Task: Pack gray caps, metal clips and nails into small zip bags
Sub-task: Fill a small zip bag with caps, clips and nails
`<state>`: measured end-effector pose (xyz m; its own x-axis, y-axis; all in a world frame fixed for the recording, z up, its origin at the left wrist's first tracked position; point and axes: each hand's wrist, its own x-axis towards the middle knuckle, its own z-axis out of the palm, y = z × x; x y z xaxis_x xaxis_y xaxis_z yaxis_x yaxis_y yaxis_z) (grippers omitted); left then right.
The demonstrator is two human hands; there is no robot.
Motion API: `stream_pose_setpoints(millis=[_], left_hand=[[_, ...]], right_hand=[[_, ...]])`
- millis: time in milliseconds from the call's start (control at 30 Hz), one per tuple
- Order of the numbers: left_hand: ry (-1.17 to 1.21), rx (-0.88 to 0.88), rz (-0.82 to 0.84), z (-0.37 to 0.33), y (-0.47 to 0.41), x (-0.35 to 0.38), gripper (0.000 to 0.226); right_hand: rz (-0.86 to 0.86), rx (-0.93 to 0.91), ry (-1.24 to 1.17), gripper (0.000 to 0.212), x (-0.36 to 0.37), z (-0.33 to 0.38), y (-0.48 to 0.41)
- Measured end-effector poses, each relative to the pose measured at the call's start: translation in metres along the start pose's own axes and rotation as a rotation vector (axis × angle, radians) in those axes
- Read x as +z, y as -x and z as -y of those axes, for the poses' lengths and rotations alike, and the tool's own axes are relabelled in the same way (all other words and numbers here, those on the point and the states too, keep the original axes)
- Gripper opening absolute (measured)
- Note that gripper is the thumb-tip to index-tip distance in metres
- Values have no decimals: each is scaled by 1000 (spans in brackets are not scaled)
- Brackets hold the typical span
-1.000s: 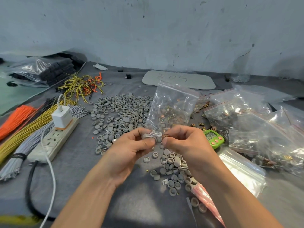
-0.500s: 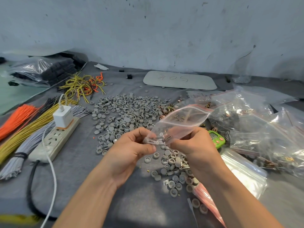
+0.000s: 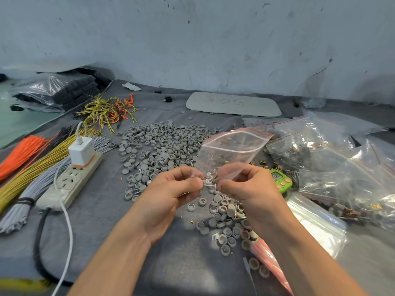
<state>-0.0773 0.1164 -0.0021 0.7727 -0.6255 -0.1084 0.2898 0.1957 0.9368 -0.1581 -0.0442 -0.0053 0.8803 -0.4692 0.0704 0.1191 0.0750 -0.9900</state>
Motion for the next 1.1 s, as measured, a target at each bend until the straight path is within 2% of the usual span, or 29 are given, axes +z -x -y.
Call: stream_pose_setpoints(millis=[133,333,467,567,633,700,800,867,933,1000,1100], left_hand=[[26,-11,-35,-1,-2,-1,11],[78,-51,-52,0,-4,-6,11],[98,-77,-73,2,-6,-8,10],[97,-107,-66,3,-7,-9,12],[135,-157,-56,2,-8,-10,17],[191,-207,-44,0,-9,-10,12],[239,-243,-41,-2,-11,-11,11],[271,-256,-36,-2,-11,-12,15],[285,-263,-40,-2,-12,-12,22],[288,-258,-37,-2,-11,-11,24],[281,-240,-8,-1,-10,-9,24]], right_hand=[[21,1,-1,27,1,1,1],[145,-27,47,25,4,7,4],[113,-18,58,19,7,7,5],[83,71,2,20,11,9,5],[84,174,-99,21,12,9,4],[95,263,-210,24,9,9,2],[148,286,-270,23,3,11,0],[204,246,-241,16,0,12,2],[242,202,-170,27,-2,12,5],[212,174,-83,39,-1,9,6],[137,165,-40,38,1,7,5]])
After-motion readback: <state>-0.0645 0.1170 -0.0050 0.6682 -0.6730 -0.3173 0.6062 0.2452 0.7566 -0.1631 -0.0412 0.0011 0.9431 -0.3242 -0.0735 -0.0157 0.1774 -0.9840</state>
